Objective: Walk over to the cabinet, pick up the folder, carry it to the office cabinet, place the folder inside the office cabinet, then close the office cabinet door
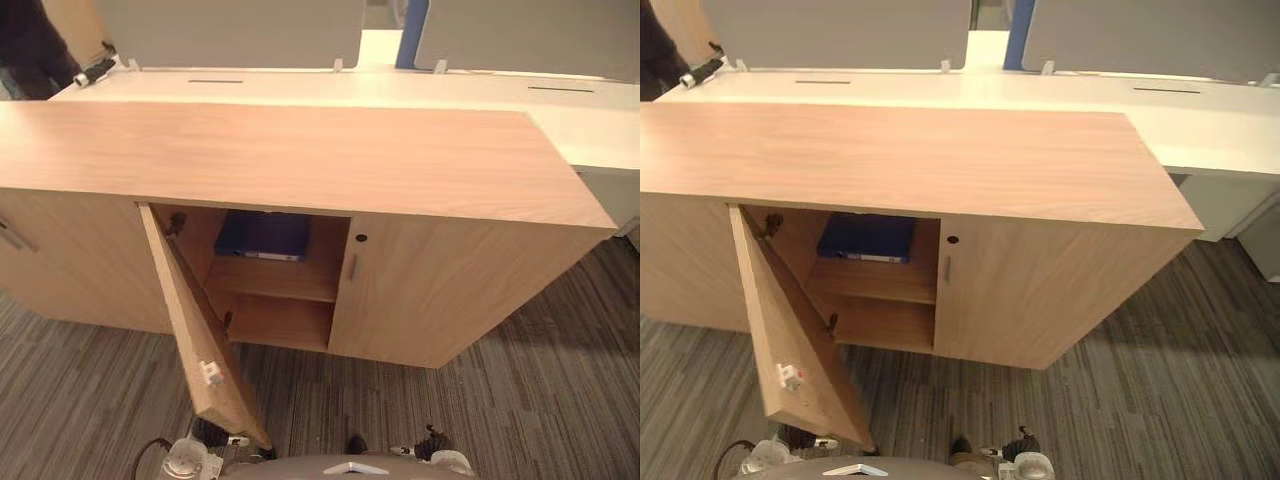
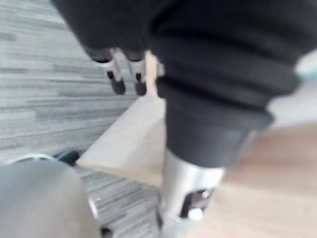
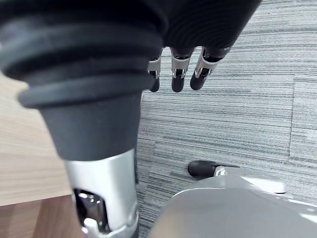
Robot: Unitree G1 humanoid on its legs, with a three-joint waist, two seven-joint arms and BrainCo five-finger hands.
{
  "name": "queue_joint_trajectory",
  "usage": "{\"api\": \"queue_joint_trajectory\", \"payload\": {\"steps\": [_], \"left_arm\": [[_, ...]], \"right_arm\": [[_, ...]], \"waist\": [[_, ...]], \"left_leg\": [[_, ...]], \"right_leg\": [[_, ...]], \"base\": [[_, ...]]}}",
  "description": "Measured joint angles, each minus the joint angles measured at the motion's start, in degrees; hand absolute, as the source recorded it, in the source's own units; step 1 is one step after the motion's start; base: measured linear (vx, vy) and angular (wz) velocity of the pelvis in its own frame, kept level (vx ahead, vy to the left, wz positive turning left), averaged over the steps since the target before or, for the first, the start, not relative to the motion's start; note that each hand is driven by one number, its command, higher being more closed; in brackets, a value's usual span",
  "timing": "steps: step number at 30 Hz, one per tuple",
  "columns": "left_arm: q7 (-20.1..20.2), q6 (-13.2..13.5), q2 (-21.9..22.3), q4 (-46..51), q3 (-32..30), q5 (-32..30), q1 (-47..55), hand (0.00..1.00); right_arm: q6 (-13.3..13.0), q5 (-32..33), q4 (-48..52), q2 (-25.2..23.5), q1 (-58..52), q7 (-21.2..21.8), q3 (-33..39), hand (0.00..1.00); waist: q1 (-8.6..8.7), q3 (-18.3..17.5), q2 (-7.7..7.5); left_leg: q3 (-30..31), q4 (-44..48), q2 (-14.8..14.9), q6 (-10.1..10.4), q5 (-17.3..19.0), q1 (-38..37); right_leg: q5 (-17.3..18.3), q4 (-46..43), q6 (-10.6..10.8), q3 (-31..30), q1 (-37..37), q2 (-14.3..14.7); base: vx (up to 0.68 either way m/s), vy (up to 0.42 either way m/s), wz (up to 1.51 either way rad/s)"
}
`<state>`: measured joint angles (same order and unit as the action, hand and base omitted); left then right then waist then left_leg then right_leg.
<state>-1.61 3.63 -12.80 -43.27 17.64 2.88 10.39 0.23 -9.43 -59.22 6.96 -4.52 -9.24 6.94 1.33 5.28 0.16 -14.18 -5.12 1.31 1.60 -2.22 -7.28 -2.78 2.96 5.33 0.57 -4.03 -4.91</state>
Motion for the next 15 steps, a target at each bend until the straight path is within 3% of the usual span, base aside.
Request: {"api": "queue_joint_trajectory", "payload": {"steps": [4, 8, 10, 15], "left_arm": [[0.5, 0.0, 2.7, 1.3, 5.0, 2.0, -1.8, 0.0], [2.1, 2.2, 5.5, 4.7, 9.5, 2.4, -3.0, 0.0], [2.3, 2.4, 6.3, 4.7, 10.1, 3.3, -4.8, 0.0], [2.3, 2.7, 6.5, 4.7, 10.0, 3.8, -6.3, 0.0]], "right_arm": [[0.0, 0.0, 0.0, -0.1, -0.4, 0.0, 0.0, 0.0], [-0.1, 0.0, 0.0, -0.3, -0.4, 0.0, -0.1, 0.0], [-0.1, 0.0, 0.0, -0.4, -0.4, 0.0, -0.3, 0.0], [0.0, 0.1, 0.0, -0.4, -0.3, 0.0, -0.3, 0.0]], "waist": [[0.96, -0.4, 0.15], [1.33, -1.4, -0.31], [2.12, -1.6, -0.52], [2.17, -1.9, -0.25]], "left_leg": [[-0.4, 0.0, -0.7, -0.5, 0.3, -0.7], [-1.6, 0.0, -1.0, -0.8, 0.8, -1.1], [-1.7, 0.0, -1.0, -0.7, 0.9, -1.3], [-2.0, 0.0, -1.0, -0.4, 1.4, -1.5]], "right_leg": [[-0.1, 0.0, 0.2, -0.5, -0.4, -0.7], [-0.1, 0.0, 0.2, -1.8, -0.2, -0.9], [-0.1, 0.0, 0.2, -1.9, -0.3, -0.8], [0.0, 0.3, 0.3, -2.3, -0.4, -0.8]], "base": [[-0.01, 0.05, -0.09], [0.0, 0.035, -0.15], [0.01, 0.006, -0.05], [0.03, 0.0, -0.05]]}}
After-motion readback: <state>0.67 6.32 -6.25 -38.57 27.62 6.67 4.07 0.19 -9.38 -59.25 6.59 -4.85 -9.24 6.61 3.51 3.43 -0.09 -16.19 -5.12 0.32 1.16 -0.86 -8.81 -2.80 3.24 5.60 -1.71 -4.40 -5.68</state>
